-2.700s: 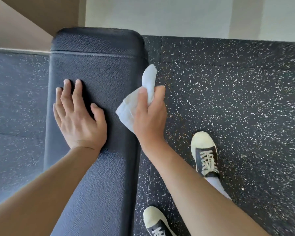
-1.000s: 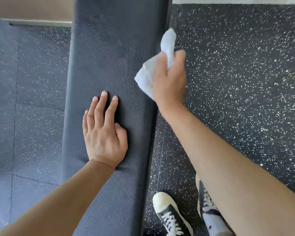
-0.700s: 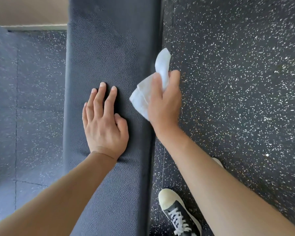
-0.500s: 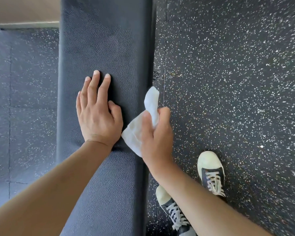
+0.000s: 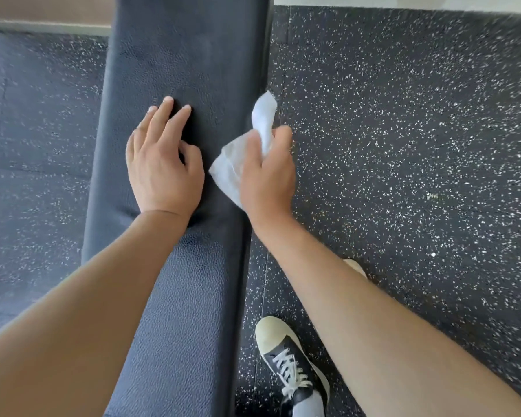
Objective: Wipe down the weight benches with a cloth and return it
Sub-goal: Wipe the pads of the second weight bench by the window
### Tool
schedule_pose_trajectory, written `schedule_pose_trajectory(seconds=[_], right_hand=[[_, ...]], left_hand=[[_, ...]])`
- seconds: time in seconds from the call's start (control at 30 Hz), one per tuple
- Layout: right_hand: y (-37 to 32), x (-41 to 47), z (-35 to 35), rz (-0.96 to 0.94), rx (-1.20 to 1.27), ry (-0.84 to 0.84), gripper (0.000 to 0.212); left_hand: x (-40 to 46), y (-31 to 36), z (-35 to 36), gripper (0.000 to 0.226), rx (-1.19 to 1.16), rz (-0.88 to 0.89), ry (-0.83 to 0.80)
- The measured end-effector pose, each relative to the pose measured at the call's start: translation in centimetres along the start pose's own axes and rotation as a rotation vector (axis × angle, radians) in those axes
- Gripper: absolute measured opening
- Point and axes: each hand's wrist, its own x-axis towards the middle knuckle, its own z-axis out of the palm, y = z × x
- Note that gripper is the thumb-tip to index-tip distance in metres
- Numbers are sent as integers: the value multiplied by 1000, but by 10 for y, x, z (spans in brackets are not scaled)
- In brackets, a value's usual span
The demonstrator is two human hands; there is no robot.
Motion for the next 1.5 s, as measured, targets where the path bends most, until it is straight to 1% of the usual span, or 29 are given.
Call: schedule_pose_trajectory(seconds=[0.1, 0.2, 0.3, 0.37, 0.5, 0.57, 0.63, 0.83, 0.9, 1.0, 1.07, 1.13, 1.2, 1.27, 1.43, 1.5], right_hand=[[23, -68, -14, -16, 0, -31, 23], [40, -118, -31, 25, -15, -96, 24], [44, -129, -39, 32, -12, -147, 24], [37, -111, -35, 18, -23, -130, 25], [20, -53, -11, 38, -13, -14, 26], [19, -43, -3, 55, 1, 37, 26], [23, -58, -5, 42, 5, 34, 26], [58, -166, -36, 85, -27, -88, 28], [61, -181, -41, 91, -26, -102, 28], [54, -161, -35, 115, -16, -100, 30], [46, -127, -24, 118, 20, -51, 32], [38, -92, -14, 128, 35, 13, 30], [35, -79, -9, 112, 18, 52, 29], [38, -104, -12, 125, 1, 27, 27], [71, -240, -53, 197, -64, -150, 33], [80, -266, -64, 195, -104, -184, 33]], left_hand=[[-31, 0, -6, 60, -41, -43, -1], [-98, -12, -27, 63, -21, 10, -97], [-163, -38, -51, 66, 67, 73, -187], [-178, -49, -55, 66, 98, 81, -185], [-176, -44, -51, 69, 115, 55, -166], [-178, -46, -52, 69, 120, 50, -170], [-178, -48, -53, 69, 125, 57, -165], [-179, -45, -52, 71, 128, 35, -157], [-177, -44, -52, 71, 129, 32, -151], [-177, -46, -51, 71, 127, 42, -148], [-178, -48, -50, 70, 130, 57, -143], [-179, -50, -49, 70, 131, 74, -134], [-180, -52, -47, 70, 138, 80, -128], [-181, -53, -46, 72, 149, 72, -136], [-177, -46, -49, 72, 165, 38, -184], [-175, -45, -50, 72, 170, 39, -194]])
